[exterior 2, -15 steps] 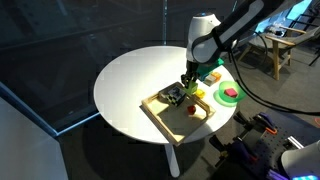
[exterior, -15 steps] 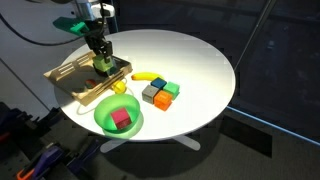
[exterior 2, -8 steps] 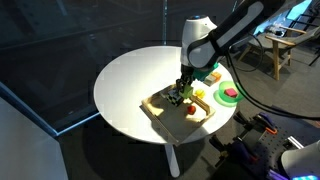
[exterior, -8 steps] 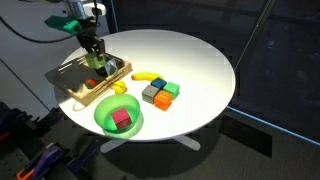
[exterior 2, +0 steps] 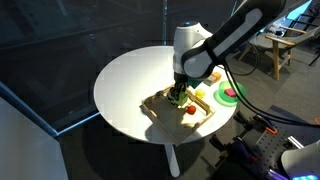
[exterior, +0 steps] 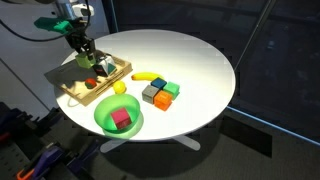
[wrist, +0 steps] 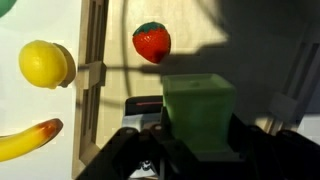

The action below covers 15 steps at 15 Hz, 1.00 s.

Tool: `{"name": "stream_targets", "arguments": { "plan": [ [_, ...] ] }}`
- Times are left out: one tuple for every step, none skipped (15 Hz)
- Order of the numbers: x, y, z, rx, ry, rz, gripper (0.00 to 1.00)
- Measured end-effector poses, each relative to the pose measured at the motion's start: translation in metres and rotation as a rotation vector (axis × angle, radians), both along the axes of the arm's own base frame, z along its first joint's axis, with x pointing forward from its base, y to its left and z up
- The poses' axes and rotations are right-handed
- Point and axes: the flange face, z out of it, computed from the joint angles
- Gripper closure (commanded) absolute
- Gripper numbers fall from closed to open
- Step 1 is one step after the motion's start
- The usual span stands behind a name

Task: Put the light green block on the tray

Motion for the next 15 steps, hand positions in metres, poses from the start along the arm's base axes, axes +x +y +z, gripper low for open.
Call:
{"name": "stream_targets", "arguments": {
  "plan": [
    [-0.001,0.005,0.000,0.001,-0.001,0.010,0.73],
    [-0.002,0.010,0.000,0.002,-0.001,0.019,0.73],
    [-0.003,0.014,0.001,0.003,-0.001,0.026,0.73],
    [-0.004,0.018,0.001,0.005,-0.001,0.034,0.73],
    [-0.005,0.022,0.001,0.006,-0.001,0.042,0.73],
    [-0.006,0.025,0.001,0.007,-0.001,0.048,0.73],
    [-0.006,0.028,0.001,0.008,-0.001,0.054,0.73],
    [-0.007,0.031,0.001,0.008,-0.002,0.059,0.73],
    [-0.008,0.033,0.001,0.009,-0.002,0.064,0.73],
    [-0.009,0.036,0.001,0.009,-0.002,0.069,0.73],
    [-0.009,0.038,0.001,0.010,-0.002,0.074,0.73],
    [-0.010,0.040,0.001,0.010,-0.001,0.078,0.73],
    [-0.011,0.042,0.000,0.011,0.000,0.083,0.73],
    [-0.011,0.044,-0.001,0.011,0.002,0.086,0.73],
    [-0.012,0.045,-0.002,0.010,0.004,0.090,0.73]
  ]
}}
